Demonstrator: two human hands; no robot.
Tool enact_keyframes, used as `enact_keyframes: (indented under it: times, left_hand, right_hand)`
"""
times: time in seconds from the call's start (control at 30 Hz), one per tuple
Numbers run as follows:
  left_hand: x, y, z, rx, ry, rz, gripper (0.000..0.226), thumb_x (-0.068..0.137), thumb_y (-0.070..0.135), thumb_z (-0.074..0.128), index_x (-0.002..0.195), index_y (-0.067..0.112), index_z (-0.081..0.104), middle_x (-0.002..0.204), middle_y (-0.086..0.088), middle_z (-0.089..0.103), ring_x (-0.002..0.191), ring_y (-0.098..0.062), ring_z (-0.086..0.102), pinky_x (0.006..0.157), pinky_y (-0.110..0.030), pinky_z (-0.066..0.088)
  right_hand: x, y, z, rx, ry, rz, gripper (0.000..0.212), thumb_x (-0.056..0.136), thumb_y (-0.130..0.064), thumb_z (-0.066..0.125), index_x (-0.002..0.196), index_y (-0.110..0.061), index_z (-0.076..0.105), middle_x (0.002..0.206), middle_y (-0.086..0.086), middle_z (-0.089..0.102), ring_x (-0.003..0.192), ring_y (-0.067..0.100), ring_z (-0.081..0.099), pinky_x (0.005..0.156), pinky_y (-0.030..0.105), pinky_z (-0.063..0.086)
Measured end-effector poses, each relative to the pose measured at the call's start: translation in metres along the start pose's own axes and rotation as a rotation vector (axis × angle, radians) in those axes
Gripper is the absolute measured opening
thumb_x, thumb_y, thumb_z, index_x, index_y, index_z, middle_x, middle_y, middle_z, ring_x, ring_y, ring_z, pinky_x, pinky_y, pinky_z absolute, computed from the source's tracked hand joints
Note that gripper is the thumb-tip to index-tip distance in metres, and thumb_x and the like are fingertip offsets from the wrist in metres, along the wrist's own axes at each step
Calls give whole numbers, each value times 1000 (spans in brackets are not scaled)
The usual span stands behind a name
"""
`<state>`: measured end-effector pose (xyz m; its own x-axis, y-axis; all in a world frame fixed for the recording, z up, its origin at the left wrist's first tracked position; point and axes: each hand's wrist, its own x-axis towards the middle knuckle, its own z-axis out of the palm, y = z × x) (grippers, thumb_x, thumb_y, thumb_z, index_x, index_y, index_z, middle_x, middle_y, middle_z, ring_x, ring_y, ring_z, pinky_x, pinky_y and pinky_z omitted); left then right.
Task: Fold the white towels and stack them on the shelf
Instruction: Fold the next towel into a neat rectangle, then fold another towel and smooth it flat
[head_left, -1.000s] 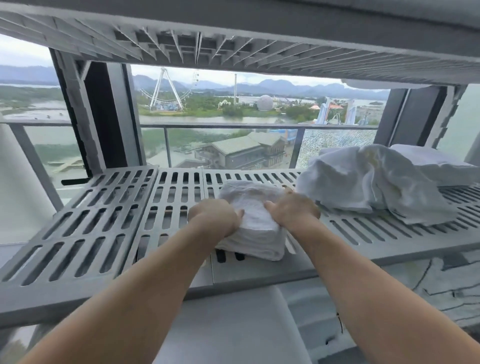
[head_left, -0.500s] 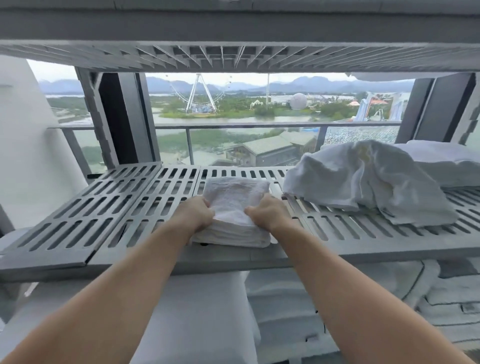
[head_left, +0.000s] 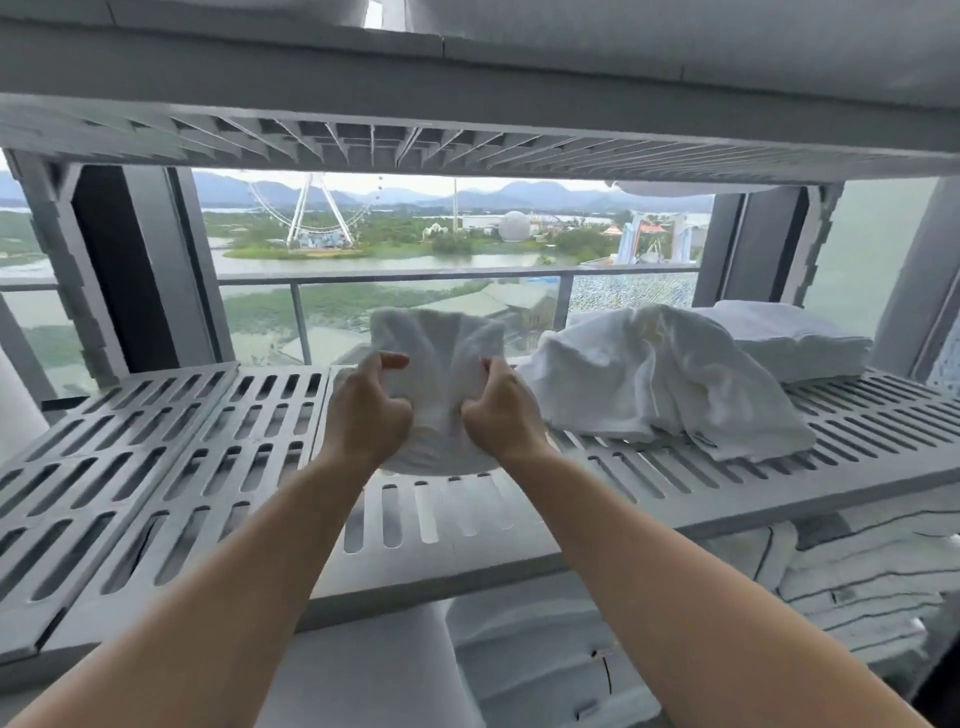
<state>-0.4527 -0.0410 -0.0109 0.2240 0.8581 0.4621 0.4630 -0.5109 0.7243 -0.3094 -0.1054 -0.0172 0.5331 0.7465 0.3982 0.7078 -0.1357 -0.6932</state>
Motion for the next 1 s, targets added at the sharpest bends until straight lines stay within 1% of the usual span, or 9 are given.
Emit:
enact_keyframes:
  times: [0.13, 0.23, 0.33, 0.4, 0.47, 0.53, 0.7, 0.9, 1.0]
  left_hand:
    - [16, 15, 19, -115, -12, 48, 54, 79, 8, 58, 128, 30, 61, 117, -15, 57, 99, -33, 62, 93, -38, 53]
    - [19, 30, 49, -186, -24, 83, 55, 81, 8, 60, 132, 28, 60, 124, -14, 56, 101, -26, 58, 93, -28, 47]
    - [10, 48, 83, -247, -14, 128, 56, 83, 7, 60, 135, 29, 58, 122, -11, 51, 93, -16, 49, 85, -19, 36]
    - [4, 64, 105, -285, 1, 148, 57, 85, 7, 59, 137, 30, 56, 120, -6, 48, 89, -14, 48, 84, -17, 34]
    - [-1, 83, 127, -304, 9, 152, 60, 87, 6, 58, 141, 31, 52, 118, -1, 43, 84, -10, 47, 82, -19, 35]
    - [-5, 103, 150, -318, 8, 144, 63, 88, 6, 56, 145, 33, 48, 118, 2, 39, 84, -10, 46, 82, -22, 36]
    - [-15, 160, 218, -320, 38, 168, 62, 90, 8, 56, 146, 32, 47, 123, -3, 42, 94, -17, 48, 87, -26, 40]
    - [-15, 223, 301, -326, 47, 170, 62, 89, 12, 56, 146, 36, 46, 124, -1, 41, 91, -14, 46, 86, -22, 35]
    - [-11, 245, 331, -314, 78, 150, 63, 88, 14, 55, 144, 41, 45, 121, 1, 41, 86, -12, 47, 83, -21, 35]
  right_hand:
    - [18, -2, -14, 3, 165, 11, 54, 82, -10, 55, 135, -12, 50, 122, 15, 60, 113, 32, 57, 92, 31, 42]
    - [25, 13, -32, -24, 284, 10, 51, 83, -9, 54, 134, -13, 53, 119, 13, 61, 110, 32, 59, 92, 34, 44]
    - [28, 38, -54, -44, 379, 9, 49, 82, -7, 53, 131, -14, 55, 118, 11, 61, 106, 32, 61, 89, 37, 47]
    - [32, 55, -71, -49, 421, 12, 48, 82, -8, 54, 129, -15, 55, 117, 9, 61, 104, 32, 61, 87, 36, 47]
    - [37, 74, -89, -61, 447, 20, 47, 82, -9, 55, 128, -16, 55, 117, 9, 60, 103, 32, 61, 86, 36, 46]
    - [42, 95, -110, -58, 466, 20, 47, 82, -9, 55, 129, -16, 54, 117, 9, 60, 103, 32, 60, 87, 36, 46]
    - [59, 153, -166, -30, 548, -17, 48, 83, -11, 56, 130, -17, 54, 120, 9, 59, 104, 33, 59, 89, 41, 48]
    - [92, 230, -238, 22, 518, -32, 50, 84, -16, 54, 133, -21, 52, 123, 3, 57, 104, 27, 60, 88, 38, 49]
    - [112, 258, -257, 47, 498, -22, 50, 83, -18, 54, 132, -24, 51, 122, 0, 56, 102, 24, 59, 81, 34, 44]
